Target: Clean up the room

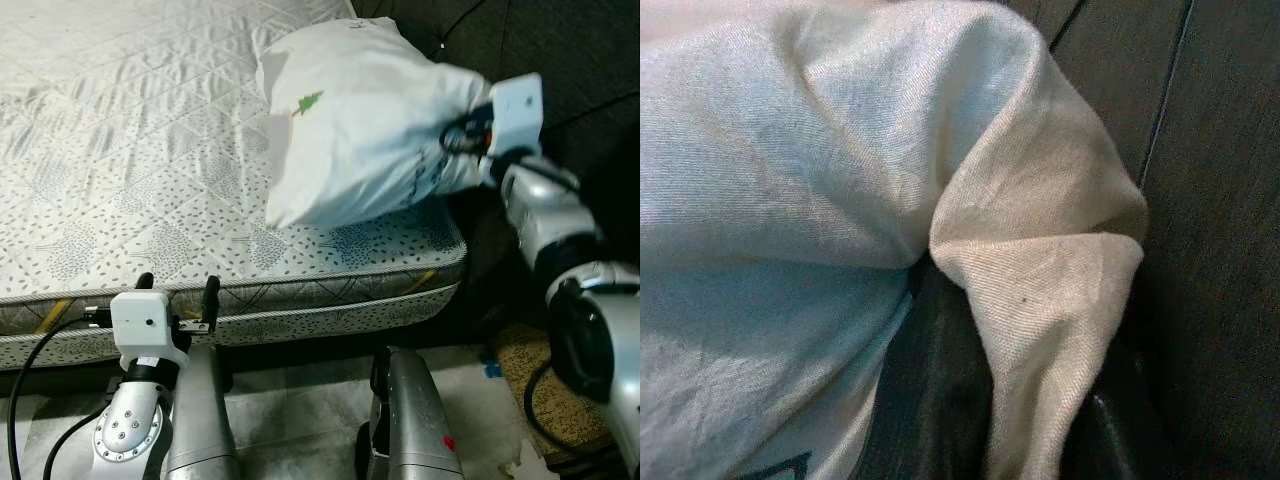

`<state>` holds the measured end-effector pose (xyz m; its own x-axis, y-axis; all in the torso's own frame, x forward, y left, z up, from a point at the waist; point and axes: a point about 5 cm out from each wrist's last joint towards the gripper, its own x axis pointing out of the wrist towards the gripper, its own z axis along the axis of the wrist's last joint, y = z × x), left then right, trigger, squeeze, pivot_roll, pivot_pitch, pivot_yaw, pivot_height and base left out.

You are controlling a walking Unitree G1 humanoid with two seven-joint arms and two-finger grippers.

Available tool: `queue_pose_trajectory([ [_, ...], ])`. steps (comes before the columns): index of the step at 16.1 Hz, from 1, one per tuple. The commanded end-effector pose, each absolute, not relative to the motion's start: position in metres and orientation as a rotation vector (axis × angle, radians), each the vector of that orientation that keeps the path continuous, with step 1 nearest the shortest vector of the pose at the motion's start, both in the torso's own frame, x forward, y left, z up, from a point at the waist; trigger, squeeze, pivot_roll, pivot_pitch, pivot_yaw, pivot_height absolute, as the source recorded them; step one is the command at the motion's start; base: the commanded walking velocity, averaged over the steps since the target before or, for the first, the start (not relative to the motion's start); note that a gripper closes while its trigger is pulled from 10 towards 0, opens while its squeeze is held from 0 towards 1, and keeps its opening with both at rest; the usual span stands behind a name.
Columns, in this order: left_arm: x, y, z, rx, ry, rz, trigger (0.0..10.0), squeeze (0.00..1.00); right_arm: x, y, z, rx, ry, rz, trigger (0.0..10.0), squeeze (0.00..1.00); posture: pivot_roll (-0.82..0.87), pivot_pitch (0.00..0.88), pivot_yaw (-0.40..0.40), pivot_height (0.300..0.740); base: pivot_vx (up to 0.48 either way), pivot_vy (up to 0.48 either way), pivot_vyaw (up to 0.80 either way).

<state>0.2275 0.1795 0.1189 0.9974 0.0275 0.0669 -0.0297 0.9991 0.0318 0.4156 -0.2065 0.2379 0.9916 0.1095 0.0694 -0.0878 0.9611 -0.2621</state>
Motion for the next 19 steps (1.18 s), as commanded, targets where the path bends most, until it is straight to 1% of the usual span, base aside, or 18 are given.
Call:
queue_pose_trajectory([
  [1, 0.224, 0.178, 0.115, 0.039, -0.051, 0.029, 10.0, 0.00, 0.414, -0.208, 0.240, -0.229, -0.136, 0.100, 0.0, 0.00, 0.08, 0.107, -0.057, 0.508, 0.000, 0.000, 0.00],
  [2, 0.224, 0.178, 0.115, 0.038, -0.050, 0.029, 10.0, 0.00, 0.411, -0.210, 0.226, -0.197, -0.115, 0.099, 0.0, 0.00, 0.08, 0.109, -0.053, 0.508, 0.000, 0.000, 0.00],
  [3, 0.223, 0.178, 0.114, 0.037, -0.044, 0.025, 10.0, 0.00, 0.402, -0.216, 0.197, -0.130, -0.082, 0.091, 0.0, 0.00, 0.08, 0.113, -0.046, 0.508, 0.000, 0.000, 0.00],
  [4, 0.222, 0.179, 0.113, 0.039, -0.040, 0.021, 10.0, 0.00, 0.397, -0.219, 0.186, -0.099, -0.074, 0.081, 0.0, 0.00, 0.07, 0.116, -0.038, 0.508, 0.000, 0.000, 0.00],
  [8, 0.226, 0.182, 0.113, 0.044, -0.039, 0.011, 10.0, 0.00, 0.384, -0.227, 0.166, -0.048, -0.107, 0.048, 0.0, 0.00, 0.05, 0.121, -0.013, 0.508, 0.000, 0.000, 0.00],
  [11, 0.228, 0.178, 0.115, 0.041, -0.043, -0.007, 10.0, 0.00, 0.370, -0.233, 0.150, -0.006, -0.148, 0.014, 0.0, 0.00, 0.04, 0.126, -0.003, 0.508, 0.000, 0.000, 0.00],
  [13, 0.227, 0.178, 0.114, 0.041, -0.041, -0.010, 10.0, 0.00, 0.365, -0.229, 0.141, 0.007, -0.144, 0.025, 0.0, 0.00, 0.04, 0.127, -0.004, 0.508, 0.000, 0.000, 0.00],
  [14, 0.227, 0.179, 0.114, 0.042, -0.040, -0.007, 10.0, 0.00, 0.359, -0.223, 0.132, 0.025, -0.137, 0.037, 0.0, 0.00, 0.05, 0.129, -0.008, 0.508, 0.000, 0.000, 0.00],
  [17, 0.225, 0.181, 0.114, 0.044, -0.038, -0.001, 10.0, 0.00, 0.345, -0.195, 0.113, 0.066, -0.130, 0.097, 0.0, 0.00, 0.05, 0.130, -0.011, 0.508, 0.000, 0.000, 0.00],
  [19, 0.224, 0.181, 0.113, 0.043, -0.036, 0.000, 10.0, 0.00, 0.339, -0.185, 0.104, 0.065, -0.119, 0.123, 0.0, 0.00, 0.05, 0.128, -0.009, 0.508, 0.000, 0.000, 0.00],
])
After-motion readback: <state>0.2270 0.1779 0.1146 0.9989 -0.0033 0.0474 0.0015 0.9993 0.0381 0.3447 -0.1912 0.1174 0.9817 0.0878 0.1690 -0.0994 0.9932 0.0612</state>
